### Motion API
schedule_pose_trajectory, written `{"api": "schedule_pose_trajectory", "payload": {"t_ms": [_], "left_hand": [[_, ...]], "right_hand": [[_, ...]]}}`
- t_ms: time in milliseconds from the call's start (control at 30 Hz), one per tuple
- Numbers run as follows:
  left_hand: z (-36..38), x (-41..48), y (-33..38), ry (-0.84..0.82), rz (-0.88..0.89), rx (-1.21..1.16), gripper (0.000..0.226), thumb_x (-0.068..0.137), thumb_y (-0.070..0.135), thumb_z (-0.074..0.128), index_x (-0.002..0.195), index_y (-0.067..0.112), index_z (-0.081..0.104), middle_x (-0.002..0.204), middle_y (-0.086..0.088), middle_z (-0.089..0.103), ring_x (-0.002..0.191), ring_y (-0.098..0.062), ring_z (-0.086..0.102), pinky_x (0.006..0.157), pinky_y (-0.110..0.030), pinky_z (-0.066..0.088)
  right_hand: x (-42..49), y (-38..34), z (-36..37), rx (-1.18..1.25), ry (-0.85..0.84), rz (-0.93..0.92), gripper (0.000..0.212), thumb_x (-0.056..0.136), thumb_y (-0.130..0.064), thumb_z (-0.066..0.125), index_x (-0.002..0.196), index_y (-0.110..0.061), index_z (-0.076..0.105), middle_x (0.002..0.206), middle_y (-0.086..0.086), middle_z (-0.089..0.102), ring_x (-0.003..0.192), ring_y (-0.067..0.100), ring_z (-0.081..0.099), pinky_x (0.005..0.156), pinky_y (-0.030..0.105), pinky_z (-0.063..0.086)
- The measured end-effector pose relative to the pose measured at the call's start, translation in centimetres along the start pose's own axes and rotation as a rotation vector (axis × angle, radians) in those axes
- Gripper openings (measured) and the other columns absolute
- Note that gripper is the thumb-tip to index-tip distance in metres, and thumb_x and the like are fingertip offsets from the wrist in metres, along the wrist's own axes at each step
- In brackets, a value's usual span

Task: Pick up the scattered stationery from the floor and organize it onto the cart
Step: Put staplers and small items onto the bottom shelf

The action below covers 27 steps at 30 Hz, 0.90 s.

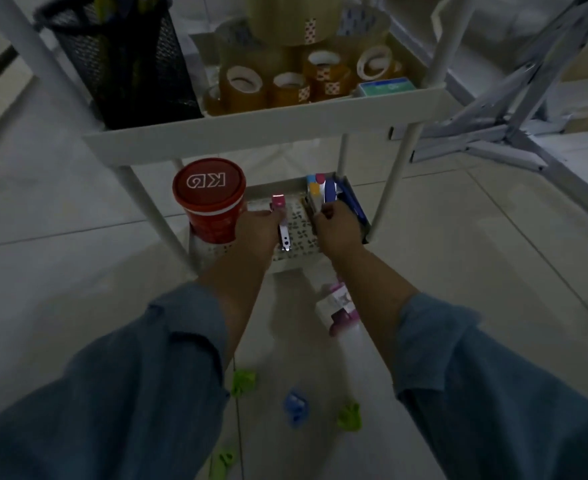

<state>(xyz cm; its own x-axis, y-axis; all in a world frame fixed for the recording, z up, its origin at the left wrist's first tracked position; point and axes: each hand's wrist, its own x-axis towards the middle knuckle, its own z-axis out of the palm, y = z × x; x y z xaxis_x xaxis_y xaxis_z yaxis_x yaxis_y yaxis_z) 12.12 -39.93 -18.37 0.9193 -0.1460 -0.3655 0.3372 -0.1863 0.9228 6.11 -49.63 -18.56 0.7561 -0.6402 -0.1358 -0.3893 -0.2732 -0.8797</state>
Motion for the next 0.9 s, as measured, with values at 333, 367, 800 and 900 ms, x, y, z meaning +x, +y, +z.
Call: {"api": "schedule_pose_trajectory", "payload": {"t_ms": [333, 367, 800, 900], "left_hand": [[1.9, 3.8, -1.7, 0.053, 0.123, 0.339, 0.031, 0.090, 0.016, 0.058, 0.115, -0.002, 0.064, 0.117, -0.021, 0.064, 0.110, -0.035, 0.058, 0.093, -0.035, 0.045], [1.8, 3.9, -1.8, 0.043, 0.110, 0.365, 0.033, 0.092, 0.018, 0.056, 0.119, 0.000, 0.061, 0.122, -0.019, 0.061, 0.114, -0.034, 0.056, 0.096, -0.035, 0.044], [-0.4, 4.1, -4.4, -0.058, 0.203, 0.756, 0.041, 0.084, -0.003, 0.060, 0.125, -0.004, 0.054, 0.122, -0.022, 0.061, 0.113, -0.032, 0.057, 0.100, -0.033, 0.043], [-0.2, 4.6, -4.2, -0.036, 0.206, 0.709, 0.042, 0.085, -0.007, 0.058, 0.127, -0.005, 0.053, 0.123, -0.023, 0.059, 0.114, -0.032, 0.057, 0.096, -0.024, 0.042]], "right_hand": [[3.6, 0.2, 3.3, -0.586, 0.038, -0.033, 0.025, 0.097, -0.004, 0.038, 0.116, 0.002, 0.052, 0.123, 0.018, 0.056, 0.115, 0.028, 0.054, 0.094, 0.032, 0.044], [3.6, 0.1, 3.5, -0.617, 0.033, -0.049, 0.026, 0.097, -0.003, 0.037, 0.118, 0.003, 0.051, 0.125, 0.018, 0.055, 0.117, 0.028, 0.053, 0.096, 0.032, 0.043], [3.5, 2.3, 2.8, -0.902, -0.088, -0.333, 0.026, 0.090, -0.003, 0.047, 0.109, -0.007, 0.064, 0.111, 0.013, 0.061, 0.110, 0.029, 0.053, 0.087, 0.040, 0.050], [4.1, 2.6, 2.2, -0.985, -0.058, -0.430, 0.022, 0.090, -0.005, 0.047, 0.105, -0.007, 0.064, 0.108, 0.011, 0.062, 0.118, 0.028, 0.043, 0.087, 0.040, 0.045]]}}
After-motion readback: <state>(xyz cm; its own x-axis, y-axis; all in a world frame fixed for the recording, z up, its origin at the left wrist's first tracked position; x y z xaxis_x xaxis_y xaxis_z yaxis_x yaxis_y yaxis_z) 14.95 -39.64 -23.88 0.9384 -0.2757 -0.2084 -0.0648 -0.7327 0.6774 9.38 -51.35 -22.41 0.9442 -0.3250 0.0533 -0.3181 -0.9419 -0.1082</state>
